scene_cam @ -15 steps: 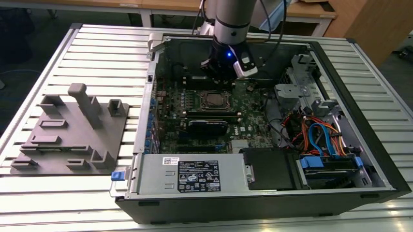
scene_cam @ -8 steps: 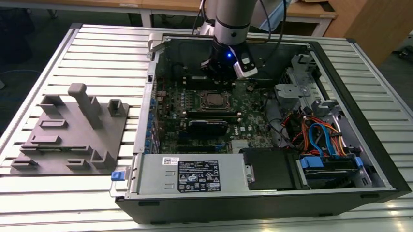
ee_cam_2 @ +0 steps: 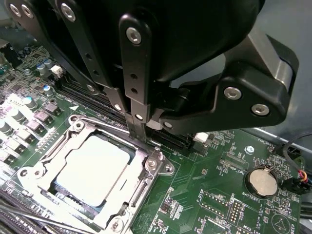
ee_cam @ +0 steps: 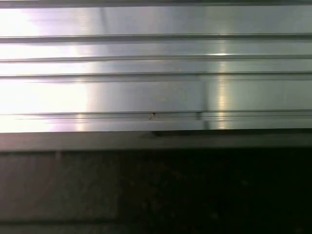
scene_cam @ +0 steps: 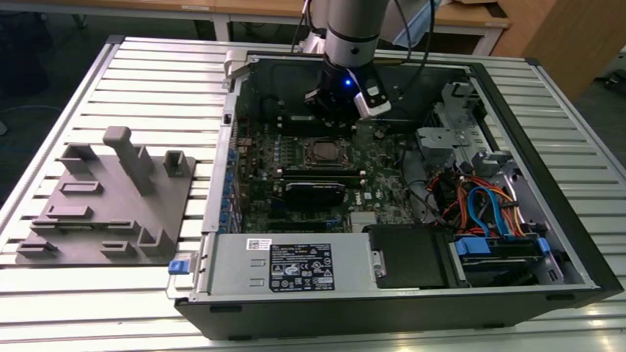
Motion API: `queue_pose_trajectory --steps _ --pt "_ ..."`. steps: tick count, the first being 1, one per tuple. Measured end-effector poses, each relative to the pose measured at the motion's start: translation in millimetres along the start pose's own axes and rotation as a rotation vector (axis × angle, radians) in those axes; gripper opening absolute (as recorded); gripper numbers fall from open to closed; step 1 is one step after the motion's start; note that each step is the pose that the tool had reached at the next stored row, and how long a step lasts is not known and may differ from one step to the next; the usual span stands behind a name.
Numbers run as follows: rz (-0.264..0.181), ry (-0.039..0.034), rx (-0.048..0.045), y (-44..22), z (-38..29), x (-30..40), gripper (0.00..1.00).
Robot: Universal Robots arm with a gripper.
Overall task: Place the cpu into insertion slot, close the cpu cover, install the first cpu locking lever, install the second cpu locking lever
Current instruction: 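Install the first cpu locking lever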
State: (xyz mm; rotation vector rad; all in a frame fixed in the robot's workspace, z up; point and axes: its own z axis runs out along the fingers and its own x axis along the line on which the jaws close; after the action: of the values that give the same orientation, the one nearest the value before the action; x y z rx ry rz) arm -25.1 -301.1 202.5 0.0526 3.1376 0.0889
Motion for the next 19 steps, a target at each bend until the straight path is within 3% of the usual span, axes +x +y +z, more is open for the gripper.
queue_pose_trajectory --steps 5,13,19 --pt "0.0 -0.0002 0.0032 0.0 -0.2 0.0 0.1" --pt "0.0 -0.0011 0.0379 -0.2 3.4 -0.1 0.1" --pt "0.0 -0.0013 0.0432 -0.3 4.6 -0.1 0.1"
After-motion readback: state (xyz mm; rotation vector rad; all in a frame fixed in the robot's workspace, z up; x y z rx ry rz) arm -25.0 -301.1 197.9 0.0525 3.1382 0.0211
